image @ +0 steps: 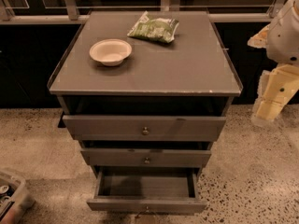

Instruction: Close bottom drawer

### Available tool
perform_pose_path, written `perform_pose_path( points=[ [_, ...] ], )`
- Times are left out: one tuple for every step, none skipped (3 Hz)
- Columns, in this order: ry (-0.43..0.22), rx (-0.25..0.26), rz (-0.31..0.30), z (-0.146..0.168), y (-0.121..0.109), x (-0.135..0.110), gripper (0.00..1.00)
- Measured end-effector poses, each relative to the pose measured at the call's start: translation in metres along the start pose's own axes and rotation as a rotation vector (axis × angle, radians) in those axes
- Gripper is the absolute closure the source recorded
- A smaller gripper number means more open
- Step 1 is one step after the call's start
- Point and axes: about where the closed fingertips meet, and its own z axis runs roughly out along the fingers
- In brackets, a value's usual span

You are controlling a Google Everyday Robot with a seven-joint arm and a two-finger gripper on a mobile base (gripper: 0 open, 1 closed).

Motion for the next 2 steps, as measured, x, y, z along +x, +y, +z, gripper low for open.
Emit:
perform_pose_path(
  points=[
    [0.000, 0.000, 0.000, 0.000, 0.000, 0.000, 0.00],
    [-0.041, 0.003, 0.040, 0.014, 0.008, 0.002, 0.00]
  ],
)
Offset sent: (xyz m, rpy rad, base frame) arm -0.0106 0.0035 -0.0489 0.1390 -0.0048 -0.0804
